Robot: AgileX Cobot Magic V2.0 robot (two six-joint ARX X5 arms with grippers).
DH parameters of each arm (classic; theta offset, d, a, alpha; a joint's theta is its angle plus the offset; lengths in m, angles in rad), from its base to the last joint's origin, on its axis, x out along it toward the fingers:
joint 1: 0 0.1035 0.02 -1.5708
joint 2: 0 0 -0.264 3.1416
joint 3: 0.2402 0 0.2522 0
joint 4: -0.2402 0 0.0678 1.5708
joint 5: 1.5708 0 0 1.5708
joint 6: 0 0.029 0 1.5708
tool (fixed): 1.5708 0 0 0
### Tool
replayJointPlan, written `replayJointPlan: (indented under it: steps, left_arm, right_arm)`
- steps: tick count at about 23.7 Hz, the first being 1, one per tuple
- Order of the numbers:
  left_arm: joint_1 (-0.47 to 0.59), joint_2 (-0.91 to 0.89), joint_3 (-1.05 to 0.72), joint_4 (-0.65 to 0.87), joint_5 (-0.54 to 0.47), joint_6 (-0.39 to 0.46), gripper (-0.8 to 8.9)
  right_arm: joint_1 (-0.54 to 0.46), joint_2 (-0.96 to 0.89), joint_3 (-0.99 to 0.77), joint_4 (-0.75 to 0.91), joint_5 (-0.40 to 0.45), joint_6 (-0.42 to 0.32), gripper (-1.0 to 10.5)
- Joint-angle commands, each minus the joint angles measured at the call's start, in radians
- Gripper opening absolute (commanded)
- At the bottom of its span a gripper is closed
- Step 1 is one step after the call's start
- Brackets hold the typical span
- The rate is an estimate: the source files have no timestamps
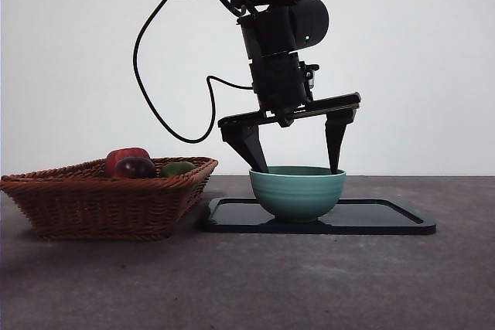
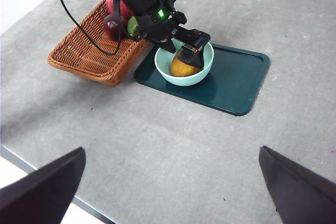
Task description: Pick up the wifruite, put it on the bowl, pick up the plate, put it on desk
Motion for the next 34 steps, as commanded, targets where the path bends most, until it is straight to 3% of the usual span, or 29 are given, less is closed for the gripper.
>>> replayJointPlan:
  steps: [1, 20, 24, 28, 31, 34]
  left_arm:
    - [-0.006, 0.039, 0.032, 0.022, -0.002, 0.013, 4.74]
    - [-0.001, 0.090, 0.032, 0.020, -0.002, 0.019, 4.62]
    - [-0.002, 0.090, 0.032, 0.024, -0.002, 0.019, 2.77]
    - [-0.001, 0.090, 0.039, 0.024, -0.002, 0.033, 2.67]
    - [0.005, 0.090, 0.113, -0.032, -0.002, 0.047, 2.71]
    - [0.006, 0.090, 0.262, -0.187, -0.002, 0.048, 2.71]
  right_arm:
    - [0.005, 0.005, 0.005, 0.009, -0.001, 0.010, 6.2]
    - [0.005, 0.005, 0.005, 0.009, -0.001, 0.010, 6.2]
    - [0.005, 0.005, 0.005, 0.009, 0.000, 0.010, 6.2]
    - [0.005, 0.005, 0.005, 0.010, 0.000, 0.010, 6.2]
    - [0.005, 0.005, 0.005, 0.010, 0.000, 0.010, 6.2]
    - [0.005, 0.005, 0.005, 0.010, 0.000, 0.010, 6.2]
